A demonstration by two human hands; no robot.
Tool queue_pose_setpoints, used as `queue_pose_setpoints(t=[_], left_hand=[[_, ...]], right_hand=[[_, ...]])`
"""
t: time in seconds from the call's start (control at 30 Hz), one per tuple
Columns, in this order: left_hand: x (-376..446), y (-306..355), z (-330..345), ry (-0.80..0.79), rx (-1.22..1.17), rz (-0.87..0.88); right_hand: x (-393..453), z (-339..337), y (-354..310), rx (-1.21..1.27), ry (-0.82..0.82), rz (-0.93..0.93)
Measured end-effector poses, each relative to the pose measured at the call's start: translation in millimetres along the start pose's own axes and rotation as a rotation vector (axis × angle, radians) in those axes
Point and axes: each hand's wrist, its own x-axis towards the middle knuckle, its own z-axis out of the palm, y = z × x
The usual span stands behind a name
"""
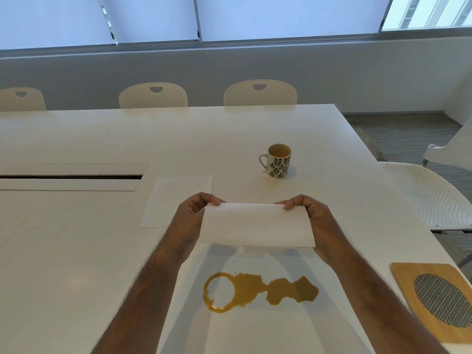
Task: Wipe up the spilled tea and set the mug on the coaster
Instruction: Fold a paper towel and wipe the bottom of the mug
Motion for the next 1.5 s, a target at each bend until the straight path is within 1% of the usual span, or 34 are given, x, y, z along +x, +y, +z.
queue_pose_setpoints(t=[0.2, 0.3, 0.37, 0.53, 0.63, 0.73, 0.83, 0.9, 0.97, 1.03, 1.13, 1.23, 1.3, 1.4, 1.5], left_hand=[[-0.6, -1.7, -2.9, -0.019, 0.027, 0.005], [-0.3, 1.5, -2.0, 0.013, 0.046, -0.023], [-0.2, 3.7, -1.0, 0.006, 0.064, -0.031], [-0.8, 2.3, 1.4, -0.012, 0.216, -0.022], [0.8, 0.0, 3.6, 0.023, 0.218, -0.005], [0.4, 0.1, 3.7, 0.041, 0.217, 0.009], [-0.5, 1.8, 2.8, 0.062, 0.236, 0.036], [-1.6, 4.1, 2.4, 0.075, 0.254, 0.047], [-3.5, 7.3, 3.1, 0.072, 0.264, 0.049], [-5.2, 10.3, 5.2, 0.054, 0.285, 0.051], [-7.4, 13.1, 10.9, 0.017, 0.301, 0.056], [-9.0, 13.7, 18.0, -0.025, 0.339, 0.073], [-9.9, 13.1, 23.5, -0.063, 0.366, 0.089], [-10.8, 11.3, 29.6, -0.097, 0.386, 0.110], [-12.1, 10.8, 32.1, -0.106, 0.419, 0.121]], right_hand=[[-0.7, -0.1, -2.7, 0.035, 0.008, 0.005], [0.7, -1.3, -2.9, 0.003, 0.007, -0.020], [0.7, -1.4, -3.2, -0.032, -0.001, -0.048], [-0.5, 1.3, -4.8, -0.101, 0.010, -0.081], [-1.8, 2.4, -6.3, -0.106, 0.005, -0.084], [-3.8, 0.1, -6.8, -0.063, -0.049, -0.101], [-4.9, -6.6, -4.7, 0.058, -0.128, -0.046], [-5.1, -9.7, -6.0, 0.164, -0.149, 0.001], [-3.5, -12.4, -8.2, 0.198, -0.161, 0.005], [-0.9, -15.3, -12.5, 0.163, -0.190, -0.008], [2.9, -16.3, -27.9, 0.055, -0.248, 0.030], [9.1, -11.6, -38.9, -0.298, -0.318, 0.015], [14.2, -6.0, -41.6, -0.450, -0.391, 0.013], [18.3, 2.0, -45.7, -0.545, -0.514, -0.002], [20.4, 4.9, -45.9, -0.570, -0.546, -0.004]])
